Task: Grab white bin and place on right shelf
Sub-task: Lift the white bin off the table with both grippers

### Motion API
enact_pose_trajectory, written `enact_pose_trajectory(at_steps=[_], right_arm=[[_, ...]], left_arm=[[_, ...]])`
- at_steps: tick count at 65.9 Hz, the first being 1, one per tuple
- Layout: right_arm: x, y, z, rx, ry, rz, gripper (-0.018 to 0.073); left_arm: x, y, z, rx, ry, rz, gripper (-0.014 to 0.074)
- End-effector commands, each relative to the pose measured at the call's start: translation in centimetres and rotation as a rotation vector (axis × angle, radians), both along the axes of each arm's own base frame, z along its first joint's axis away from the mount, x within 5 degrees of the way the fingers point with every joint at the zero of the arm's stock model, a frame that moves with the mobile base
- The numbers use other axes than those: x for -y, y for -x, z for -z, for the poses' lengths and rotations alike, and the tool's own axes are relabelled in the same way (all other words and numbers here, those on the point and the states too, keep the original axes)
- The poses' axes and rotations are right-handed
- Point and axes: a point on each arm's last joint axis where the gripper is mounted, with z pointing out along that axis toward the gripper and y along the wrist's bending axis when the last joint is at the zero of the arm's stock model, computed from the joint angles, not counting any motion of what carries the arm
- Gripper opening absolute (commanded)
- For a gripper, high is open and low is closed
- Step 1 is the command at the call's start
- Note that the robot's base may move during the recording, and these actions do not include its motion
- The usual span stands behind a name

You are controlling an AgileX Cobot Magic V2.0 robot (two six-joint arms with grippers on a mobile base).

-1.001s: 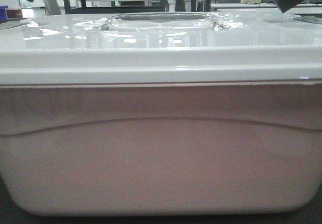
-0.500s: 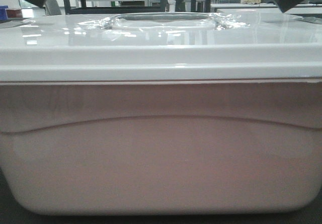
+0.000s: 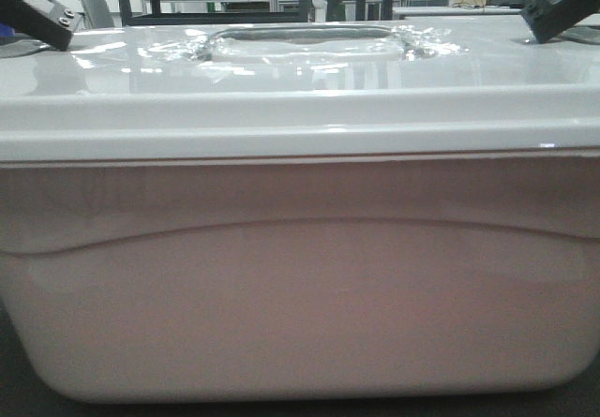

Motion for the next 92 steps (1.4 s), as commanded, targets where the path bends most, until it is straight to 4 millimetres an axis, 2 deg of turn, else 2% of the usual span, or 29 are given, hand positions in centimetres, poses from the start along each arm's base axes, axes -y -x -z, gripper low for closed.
enact_pose_trajectory(at_steps=[1, 19, 31, 49, 70, 92], right_arm=[[-1.0, 1.1, -2.0, 0.008, -0.125, -0.109, 0.0424], [-1.0, 1.0, -2.0, 0.022, -0.13, -0.114, 0.0424], [-1.1, 1.4, -2.7, 0.081, -0.132, -0.13, 0.0424], [-1.5, 3.3, -4.7, 0.188, -0.115, -0.142, 0.0424], [-2.1, 4.6, -7.2, 0.331, -0.198, -0.137, 0.0424], [-2.0, 4.4, -10.9, 0.468, -0.174, -0.145, 0.0424]], left_arm=[[0.7, 0.2, -1.8, 0.032, 0.108, 0.018, 0.0242], [0.7, 0.1, -2.3, 0.048, 0.108, 0.022, 0.0242], [0.8, -0.3, -4.2, 0.105, 0.119, 0.06, 0.0242], [1.0, -0.4, -7.7, 0.208, 0.122, 0.153, 0.0242], [0.9, -0.5, -9.2, 0.273, 0.05, 0.192, 0.0242], [1.0, 1.8, -11.1, 0.373, 0.031, 0.197, 0.0242]])
